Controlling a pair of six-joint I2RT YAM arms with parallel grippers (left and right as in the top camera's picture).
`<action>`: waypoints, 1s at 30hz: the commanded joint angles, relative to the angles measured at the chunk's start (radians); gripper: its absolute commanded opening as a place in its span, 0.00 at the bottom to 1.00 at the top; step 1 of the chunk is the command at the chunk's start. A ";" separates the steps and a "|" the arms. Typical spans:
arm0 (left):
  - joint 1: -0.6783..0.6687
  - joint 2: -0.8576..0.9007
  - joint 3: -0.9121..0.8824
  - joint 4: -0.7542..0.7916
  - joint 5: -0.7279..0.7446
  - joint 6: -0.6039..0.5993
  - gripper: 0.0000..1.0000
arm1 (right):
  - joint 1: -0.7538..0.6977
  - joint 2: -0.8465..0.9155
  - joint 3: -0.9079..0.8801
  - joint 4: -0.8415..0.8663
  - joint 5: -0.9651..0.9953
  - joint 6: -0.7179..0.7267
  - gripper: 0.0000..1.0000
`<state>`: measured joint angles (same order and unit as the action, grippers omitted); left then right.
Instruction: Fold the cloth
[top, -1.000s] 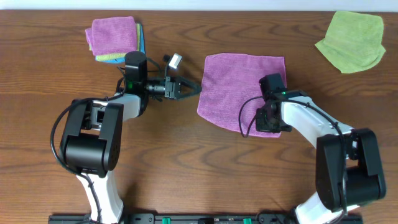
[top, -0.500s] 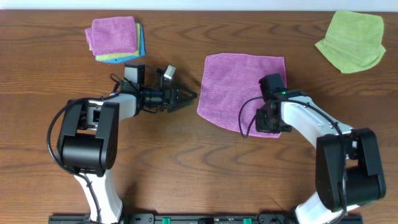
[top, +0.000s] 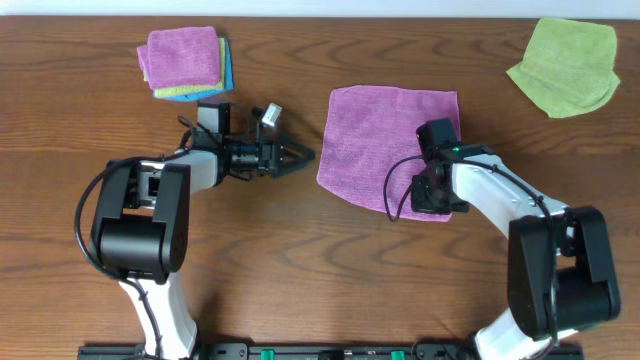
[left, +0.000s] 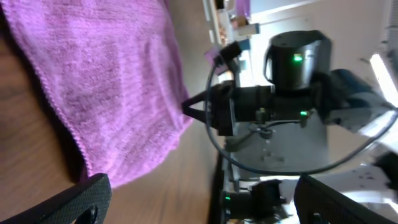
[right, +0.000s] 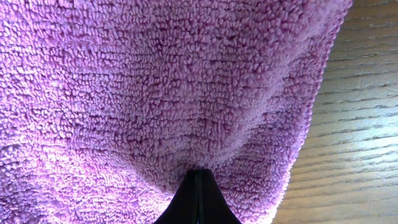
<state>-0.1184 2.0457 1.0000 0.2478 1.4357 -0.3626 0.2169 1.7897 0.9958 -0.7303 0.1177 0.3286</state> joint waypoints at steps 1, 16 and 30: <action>-0.031 -0.010 0.002 0.000 -0.134 0.065 0.95 | 0.014 0.040 -0.028 -0.023 -0.043 -0.011 0.01; -0.017 -0.124 -0.018 -0.594 -0.076 0.735 0.95 | 0.014 -0.021 -0.028 -0.055 -0.039 -0.011 0.01; -0.092 -0.081 -0.017 -0.139 -0.273 0.369 0.95 | 0.014 -0.021 -0.028 -0.043 -0.039 -0.013 0.01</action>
<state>-0.2131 1.9320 0.9771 0.0906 1.1919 0.0746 0.2195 1.7771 0.9859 -0.7815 0.0925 0.3283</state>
